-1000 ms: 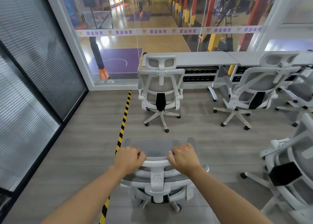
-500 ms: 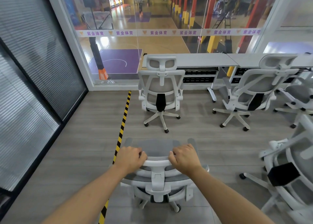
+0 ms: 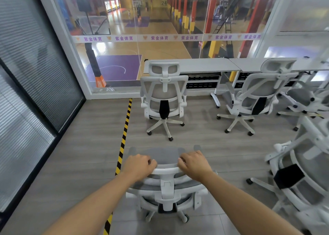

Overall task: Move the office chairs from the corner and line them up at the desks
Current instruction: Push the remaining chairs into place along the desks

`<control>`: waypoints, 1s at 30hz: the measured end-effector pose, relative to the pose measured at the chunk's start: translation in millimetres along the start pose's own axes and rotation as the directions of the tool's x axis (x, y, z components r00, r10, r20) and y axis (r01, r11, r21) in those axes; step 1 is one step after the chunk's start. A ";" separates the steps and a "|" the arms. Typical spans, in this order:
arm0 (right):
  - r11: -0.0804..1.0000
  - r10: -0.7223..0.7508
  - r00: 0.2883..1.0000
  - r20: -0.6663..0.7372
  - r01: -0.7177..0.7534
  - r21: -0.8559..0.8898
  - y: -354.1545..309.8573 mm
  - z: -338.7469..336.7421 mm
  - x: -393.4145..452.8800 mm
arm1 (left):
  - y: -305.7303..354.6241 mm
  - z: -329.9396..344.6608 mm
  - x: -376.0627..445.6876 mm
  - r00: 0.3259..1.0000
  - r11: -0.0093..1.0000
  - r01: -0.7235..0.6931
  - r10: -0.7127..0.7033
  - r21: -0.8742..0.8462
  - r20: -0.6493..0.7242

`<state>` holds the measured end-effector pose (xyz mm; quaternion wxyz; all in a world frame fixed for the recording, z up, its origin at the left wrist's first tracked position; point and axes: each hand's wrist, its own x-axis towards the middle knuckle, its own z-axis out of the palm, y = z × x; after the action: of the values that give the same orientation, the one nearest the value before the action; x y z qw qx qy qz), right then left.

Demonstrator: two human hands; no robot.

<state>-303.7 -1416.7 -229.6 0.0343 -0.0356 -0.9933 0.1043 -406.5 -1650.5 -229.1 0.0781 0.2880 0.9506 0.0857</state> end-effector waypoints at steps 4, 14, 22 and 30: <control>0.988 0.044 0.998 0.045 -0.050 0.143 11.4 -14.8 -1.2 | 9.2 -17.5 22.6 0.976 0.992 -0.031 0.057 -0.124 0.211; 0.945 0.326 0.943 -0.060 -0.323 0.054 107.7 -60.2 -69.3 | 139.9 -7.4 71.2 0.953 0.961 -0.236 0.257 -0.143 0.158; 0.838 0.534 0.832 -0.150 -0.545 -0.038 252.8 -107.0 -158.9 | 323.3 4.9 105.3 0.883 0.893 -0.448 0.449 -0.037 0.134; 0.752 0.616 0.783 -0.090 -0.618 -0.231 404.5 -182.4 -258.3 | 528.9 20.3 131.9 0.813 0.821 -0.570 0.570 -0.037 0.118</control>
<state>-7.3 -1004.8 -152.0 -0.0026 -0.3653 -0.9308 -0.0154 -228.5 -1140.6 -152.0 0.1077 0.5641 0.8140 0.0871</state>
